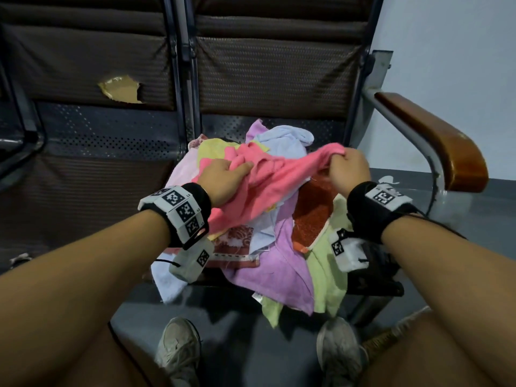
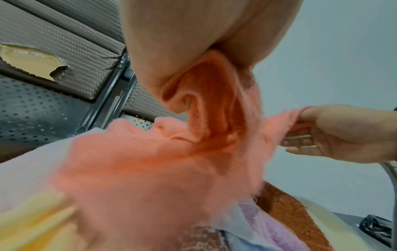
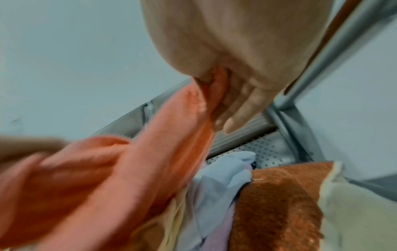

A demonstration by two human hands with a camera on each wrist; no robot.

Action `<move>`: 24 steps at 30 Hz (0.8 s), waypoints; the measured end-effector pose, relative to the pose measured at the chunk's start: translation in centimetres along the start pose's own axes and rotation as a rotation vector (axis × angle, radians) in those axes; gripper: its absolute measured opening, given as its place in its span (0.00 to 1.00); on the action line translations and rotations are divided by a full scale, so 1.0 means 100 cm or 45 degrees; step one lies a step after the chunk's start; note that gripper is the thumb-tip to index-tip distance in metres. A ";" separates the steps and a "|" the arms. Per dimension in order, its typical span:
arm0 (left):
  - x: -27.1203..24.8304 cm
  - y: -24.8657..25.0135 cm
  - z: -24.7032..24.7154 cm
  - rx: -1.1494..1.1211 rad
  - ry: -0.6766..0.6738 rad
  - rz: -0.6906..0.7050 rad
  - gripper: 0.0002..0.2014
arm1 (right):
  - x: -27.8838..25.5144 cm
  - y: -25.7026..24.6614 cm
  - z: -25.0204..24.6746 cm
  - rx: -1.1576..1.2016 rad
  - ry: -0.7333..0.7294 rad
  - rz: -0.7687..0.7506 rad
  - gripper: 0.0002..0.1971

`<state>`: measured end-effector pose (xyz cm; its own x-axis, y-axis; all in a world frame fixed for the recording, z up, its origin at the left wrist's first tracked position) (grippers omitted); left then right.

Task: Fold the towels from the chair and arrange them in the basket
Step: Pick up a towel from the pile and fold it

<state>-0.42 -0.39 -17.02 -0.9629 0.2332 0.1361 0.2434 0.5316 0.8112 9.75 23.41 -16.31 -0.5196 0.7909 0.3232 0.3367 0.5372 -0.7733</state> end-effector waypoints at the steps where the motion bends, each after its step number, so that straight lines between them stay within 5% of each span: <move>1: 0.001 -0.001 -0.002 -0.003 0.032 -0.030 0.23 | 0.006 0.008 -0.005 -0.094 0.047 0.072 0.19; 4: -0.002 0.004 -0.005 -0.221 0.013 -0.130 0.19 | 0.003 0.021 -0.008 -0.303 -0.208 0.077 0.20; 7: -0.011 0.021 0.001 -0.487 -0.110 -0.152 0.12 | -0.025 0.002 0.001 -0.181 -0.522 -0.294 0.44; 9: -0.017 0.035 0.006 -0.543 -0.207 -0.078 0.11 | -0.039 -0.013 0.013 -0.118 -0.656 -0.495 0.50; 11: -0.020 0.047 0.007 -0.549 -0.279 0.028 0.09 | -0.045 -0.024 0.021 -0.117 -0.703 -0.601 0.39; 14: -0.019 0.049 0.002 -0.413 -0.295 0.110 0.13 | -0.045 -0.030 0.020 -0.061 -0.571 -0.684 0.06; 15: -0.016 0.043 0.000 -0.262 -0.276 0.128 0.13 | -0.044 -0.030 0.017 -0.056 -0.510 -0.636 0.04; 18: -0.009 0.025 -0.003 0.121 -0.186 0.137 0.05 | -0.043 -0.029 0.012 -0.007 -0.398 -0.590 0.18; 20: -0.013 0.020 0.002 -0.070 -0.355 0.028 0.15 | -0.047 -0.035 0.014 0.078 -0.412 -0.652 0.15; 22: -0.020 0.024 0.011 -0.168 -0.560 0.107 0.25 | -0.052 -0.039 0.019 0.182 -0.485 -0.643 0.12; 24: -0.025 0.026 0.018 -0.065 -0.577 0.284 0.18 | -0.054 -0.040 0.025 0.276 -0.599 -0.537 0.20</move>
<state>2.84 1.86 -16.23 -0.7379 0.6724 0.0582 0.4205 0.3905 0.8189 9.27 16.27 -16.34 -0.8760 0.2873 0.3873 -0.1105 0.6623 -0.7411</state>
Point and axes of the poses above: each hand's wrist, its own x-axis towards the middle knuckle, its own z-axis out of the palm, y = z × x, the point moved 2 cm from there along x, towards the middle knuckle, and after that the axes turned 14 degrees about y, right-handed, at the moved point
